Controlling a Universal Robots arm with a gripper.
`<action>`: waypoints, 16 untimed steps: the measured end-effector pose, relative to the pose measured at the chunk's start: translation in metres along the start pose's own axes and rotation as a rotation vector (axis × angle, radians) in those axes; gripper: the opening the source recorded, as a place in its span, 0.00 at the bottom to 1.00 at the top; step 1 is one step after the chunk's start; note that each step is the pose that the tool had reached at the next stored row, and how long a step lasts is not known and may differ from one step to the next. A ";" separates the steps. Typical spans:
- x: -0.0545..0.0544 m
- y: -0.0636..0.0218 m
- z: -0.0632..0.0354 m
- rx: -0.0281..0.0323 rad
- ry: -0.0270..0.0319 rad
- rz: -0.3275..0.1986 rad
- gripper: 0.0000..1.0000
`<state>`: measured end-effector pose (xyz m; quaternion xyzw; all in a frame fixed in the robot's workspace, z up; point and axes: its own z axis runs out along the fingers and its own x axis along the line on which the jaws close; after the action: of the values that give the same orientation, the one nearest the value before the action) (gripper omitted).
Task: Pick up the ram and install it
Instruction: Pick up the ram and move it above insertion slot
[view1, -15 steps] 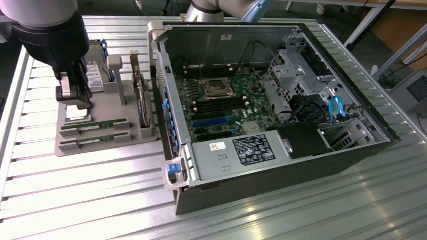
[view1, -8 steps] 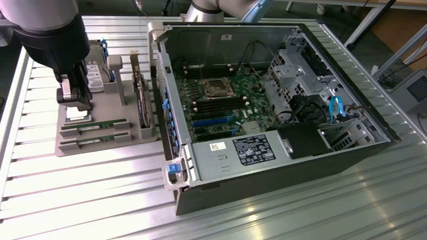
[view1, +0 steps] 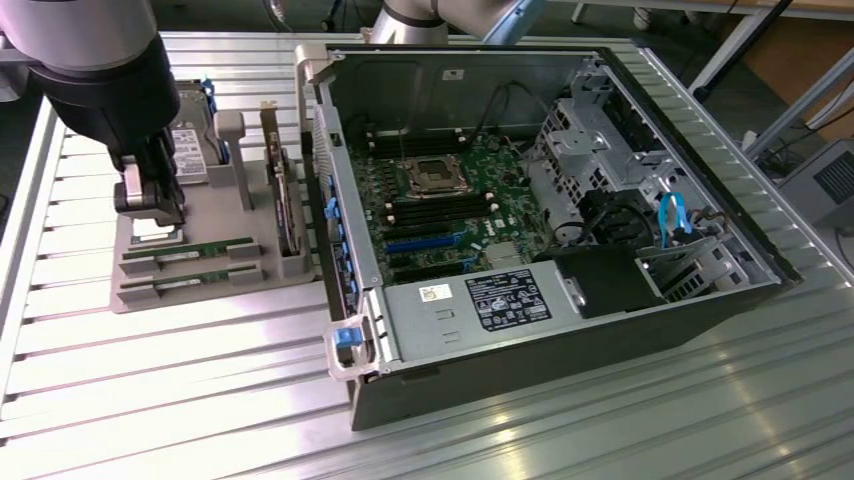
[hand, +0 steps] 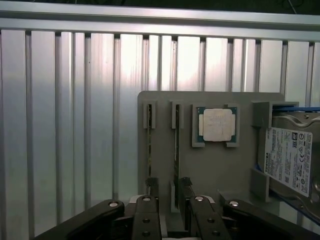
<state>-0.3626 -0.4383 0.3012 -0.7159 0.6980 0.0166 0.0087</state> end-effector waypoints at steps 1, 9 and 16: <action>0.000 0.0002 0.0007 0.0001 -0.0001 0.000 0.30; 0.000 0.0022 0.0070 0.0001 -0.0002 0.000 0.30; 0.000 0.0040 0.0124 0.0000 -0.0001 0.000 0.30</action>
<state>-0.3667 -0.4382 0.2888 -0.7159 0.6980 0.0167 0.0088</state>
